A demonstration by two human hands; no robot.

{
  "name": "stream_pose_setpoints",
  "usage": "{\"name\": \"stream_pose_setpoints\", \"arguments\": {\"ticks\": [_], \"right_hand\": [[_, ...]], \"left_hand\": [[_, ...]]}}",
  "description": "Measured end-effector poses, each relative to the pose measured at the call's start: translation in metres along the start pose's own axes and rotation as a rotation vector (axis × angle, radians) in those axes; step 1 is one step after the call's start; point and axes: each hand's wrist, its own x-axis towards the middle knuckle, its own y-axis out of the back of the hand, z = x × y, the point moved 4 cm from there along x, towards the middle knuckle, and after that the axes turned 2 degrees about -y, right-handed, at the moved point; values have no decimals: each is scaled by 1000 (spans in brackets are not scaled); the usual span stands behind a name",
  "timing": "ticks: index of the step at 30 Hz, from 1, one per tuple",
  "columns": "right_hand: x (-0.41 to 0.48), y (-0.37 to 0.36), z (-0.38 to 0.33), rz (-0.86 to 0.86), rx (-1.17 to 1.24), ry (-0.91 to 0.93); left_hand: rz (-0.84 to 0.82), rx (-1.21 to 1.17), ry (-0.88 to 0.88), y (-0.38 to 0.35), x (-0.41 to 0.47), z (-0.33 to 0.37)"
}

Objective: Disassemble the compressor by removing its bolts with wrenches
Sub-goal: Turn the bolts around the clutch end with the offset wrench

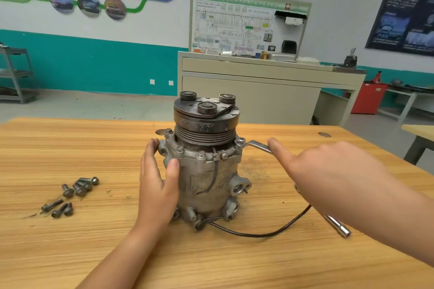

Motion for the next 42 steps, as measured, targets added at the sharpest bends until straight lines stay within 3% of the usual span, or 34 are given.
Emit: {"name": "stream_pose_setpoints", "arguments": {"ticks": [25, 32, 37, 42], "right_hand": [[7, 12, 5, 48, -166, 2], [-4, 14, -11, 35, -85, -21], [5, 24, 3, 152, -87, -37], [24, 20, 12, 152, 100, -53]], "left_hand": [[-62, 139, -89, 1, -4, 14], [-83, 162, -126, -2, -6, 14], [-86, 155, -113, -2, -7, 13], [-80, 142, -113, -1, -6, 12]]}}
